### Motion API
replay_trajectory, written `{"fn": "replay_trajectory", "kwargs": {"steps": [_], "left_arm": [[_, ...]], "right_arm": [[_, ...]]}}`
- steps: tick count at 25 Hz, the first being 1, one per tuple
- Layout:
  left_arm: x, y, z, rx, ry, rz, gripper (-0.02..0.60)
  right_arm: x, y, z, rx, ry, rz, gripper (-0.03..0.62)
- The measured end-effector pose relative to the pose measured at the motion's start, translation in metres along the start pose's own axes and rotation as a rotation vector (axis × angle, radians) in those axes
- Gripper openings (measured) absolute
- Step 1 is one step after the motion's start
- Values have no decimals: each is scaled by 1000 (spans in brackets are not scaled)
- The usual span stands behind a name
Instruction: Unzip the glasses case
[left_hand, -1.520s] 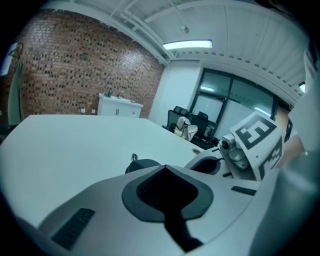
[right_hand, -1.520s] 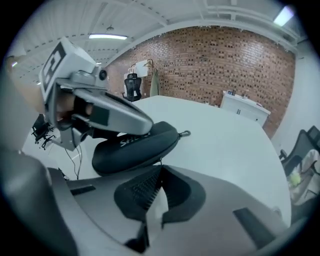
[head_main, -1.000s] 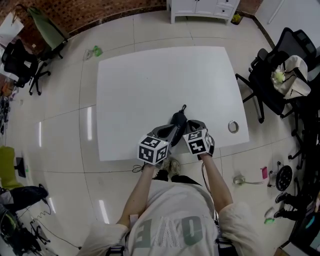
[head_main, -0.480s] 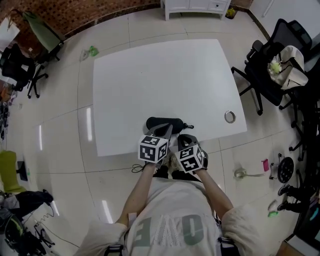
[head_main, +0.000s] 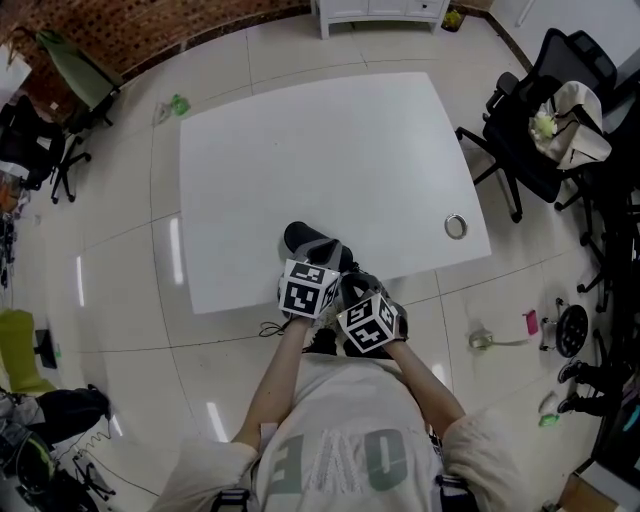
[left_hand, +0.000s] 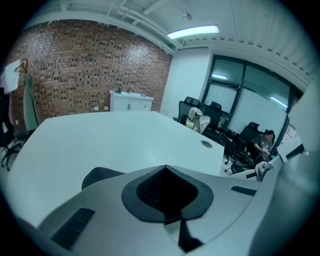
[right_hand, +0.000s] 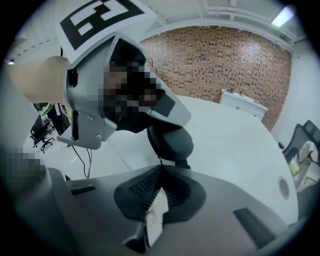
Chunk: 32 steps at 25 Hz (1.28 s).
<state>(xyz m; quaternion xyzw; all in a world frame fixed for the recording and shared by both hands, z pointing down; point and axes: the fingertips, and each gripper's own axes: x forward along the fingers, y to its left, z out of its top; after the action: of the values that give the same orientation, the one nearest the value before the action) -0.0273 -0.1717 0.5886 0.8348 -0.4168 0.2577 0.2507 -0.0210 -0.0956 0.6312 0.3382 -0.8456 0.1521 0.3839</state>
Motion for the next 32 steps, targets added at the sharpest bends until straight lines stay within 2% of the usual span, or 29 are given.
{"fn": "replay_trajectory", "kwargs": {"steps": [4, 10, 19, 22, 25, 28, 30, 32], "left_arm": [[1, -1, -1, -6, 3, -2, 3], [1, -1, 1, -23, -6, -12, 3], [3, -2, 4, -44, -1, -26, 3], [4, 0, 6, -57, -10, -34, 3], [5, 2, 8, -68, -22, -32, 3], [4, 4, 9, -79, -41, -20, 3], [0, 8, 14, -104, -93, -2, 3], [-12, 15, 25, -120, -189, 32, 3]], "right_arm": [[-7, -15, -6, 5, 15, -4, -2], [-6, -47, 0, -43, 39, 3, -1], [15, -72, 22, -259, 65, 93, 0], [22, -75, 29, -298, 71, 109, 0], [25, -78, 34, -280, 47, 114, 0], [22, -84, 39, -219, -12, 62, 0], [15, -93, 46, -122, -61, 13, 0], [-1, -100, 57, -14, -120, 0, 0]]}}
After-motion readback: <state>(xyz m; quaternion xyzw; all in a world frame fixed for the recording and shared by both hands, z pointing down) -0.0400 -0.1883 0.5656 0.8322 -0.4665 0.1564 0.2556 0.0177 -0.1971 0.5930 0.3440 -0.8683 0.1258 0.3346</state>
